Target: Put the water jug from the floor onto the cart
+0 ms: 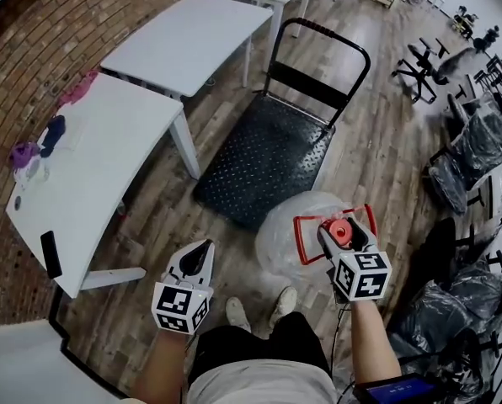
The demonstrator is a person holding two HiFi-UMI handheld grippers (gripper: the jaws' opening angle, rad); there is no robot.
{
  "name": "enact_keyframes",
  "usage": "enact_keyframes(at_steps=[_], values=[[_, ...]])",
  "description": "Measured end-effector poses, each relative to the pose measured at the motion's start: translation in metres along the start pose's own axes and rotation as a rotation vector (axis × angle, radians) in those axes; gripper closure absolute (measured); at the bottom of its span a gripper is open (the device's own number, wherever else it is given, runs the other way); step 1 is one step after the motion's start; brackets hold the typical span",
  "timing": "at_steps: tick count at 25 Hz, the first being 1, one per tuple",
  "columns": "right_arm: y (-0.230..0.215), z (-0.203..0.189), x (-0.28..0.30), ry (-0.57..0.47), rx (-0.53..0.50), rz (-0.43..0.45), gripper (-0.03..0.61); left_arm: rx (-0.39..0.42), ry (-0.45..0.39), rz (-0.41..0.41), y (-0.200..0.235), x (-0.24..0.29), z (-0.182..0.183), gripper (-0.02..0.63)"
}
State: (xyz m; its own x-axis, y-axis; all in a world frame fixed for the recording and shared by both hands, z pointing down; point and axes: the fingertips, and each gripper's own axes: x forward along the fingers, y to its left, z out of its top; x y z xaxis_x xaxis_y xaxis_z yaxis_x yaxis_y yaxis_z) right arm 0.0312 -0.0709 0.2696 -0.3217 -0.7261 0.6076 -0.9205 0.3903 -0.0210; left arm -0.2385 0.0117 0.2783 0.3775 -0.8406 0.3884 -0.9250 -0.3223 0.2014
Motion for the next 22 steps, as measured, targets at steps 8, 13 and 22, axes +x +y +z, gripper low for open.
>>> enact_keyframes(at_steps=[8,13,22], values=[[0.015,0.028,0.035,0.005,-0.035,0.091,0.267,0.001,0.0,0.007,-0.003,0.028,0.026,0.615],[0.016,0.046,0.065,0.01,-0.076,0.162,0.267,0.004,-0.006,0.045,-0.008,0.064,0.049,0.615],[-0.01,0.081,0.117,0.002,-0.15,0.254,0.267,0.012,-0.054,0.171,0.0,0.112,0.093,0.615]])
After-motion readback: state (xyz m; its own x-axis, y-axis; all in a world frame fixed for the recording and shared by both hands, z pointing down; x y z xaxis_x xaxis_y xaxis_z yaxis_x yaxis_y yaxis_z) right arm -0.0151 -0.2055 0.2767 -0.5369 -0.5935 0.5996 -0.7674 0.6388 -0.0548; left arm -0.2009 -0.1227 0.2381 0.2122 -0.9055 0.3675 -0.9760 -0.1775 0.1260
